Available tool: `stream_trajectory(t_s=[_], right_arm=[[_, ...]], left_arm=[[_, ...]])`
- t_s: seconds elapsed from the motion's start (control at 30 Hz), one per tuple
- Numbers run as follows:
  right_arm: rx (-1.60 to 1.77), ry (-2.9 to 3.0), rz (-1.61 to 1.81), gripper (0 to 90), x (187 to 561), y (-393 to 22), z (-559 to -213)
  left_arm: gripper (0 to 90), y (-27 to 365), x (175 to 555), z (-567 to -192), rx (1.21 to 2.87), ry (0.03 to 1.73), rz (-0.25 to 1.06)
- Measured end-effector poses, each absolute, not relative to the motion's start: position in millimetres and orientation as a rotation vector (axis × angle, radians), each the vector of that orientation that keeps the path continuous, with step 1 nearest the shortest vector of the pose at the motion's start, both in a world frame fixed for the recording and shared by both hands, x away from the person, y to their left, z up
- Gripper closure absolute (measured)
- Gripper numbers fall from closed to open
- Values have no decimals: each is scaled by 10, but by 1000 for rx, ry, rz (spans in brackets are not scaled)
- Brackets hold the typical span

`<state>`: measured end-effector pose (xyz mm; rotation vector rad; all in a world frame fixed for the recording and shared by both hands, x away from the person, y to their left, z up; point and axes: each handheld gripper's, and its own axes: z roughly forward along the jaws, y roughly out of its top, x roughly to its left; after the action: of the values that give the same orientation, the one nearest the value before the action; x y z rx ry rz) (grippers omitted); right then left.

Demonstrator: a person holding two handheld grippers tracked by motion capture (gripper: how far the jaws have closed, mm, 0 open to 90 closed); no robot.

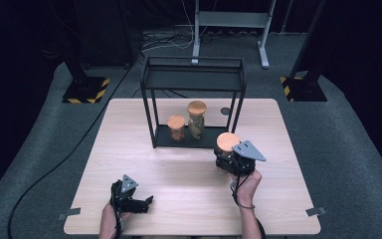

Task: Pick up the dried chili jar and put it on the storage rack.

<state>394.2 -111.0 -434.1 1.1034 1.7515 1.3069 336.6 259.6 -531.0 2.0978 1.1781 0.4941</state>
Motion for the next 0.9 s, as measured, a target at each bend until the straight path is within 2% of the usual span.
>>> stream_trajectory(t_s=[0.9], right_arm=[[1102,1765,1317,248,4144,-993,-4277]], left_arm=[[0,2596,3365,-5310,2098,1178,493]])
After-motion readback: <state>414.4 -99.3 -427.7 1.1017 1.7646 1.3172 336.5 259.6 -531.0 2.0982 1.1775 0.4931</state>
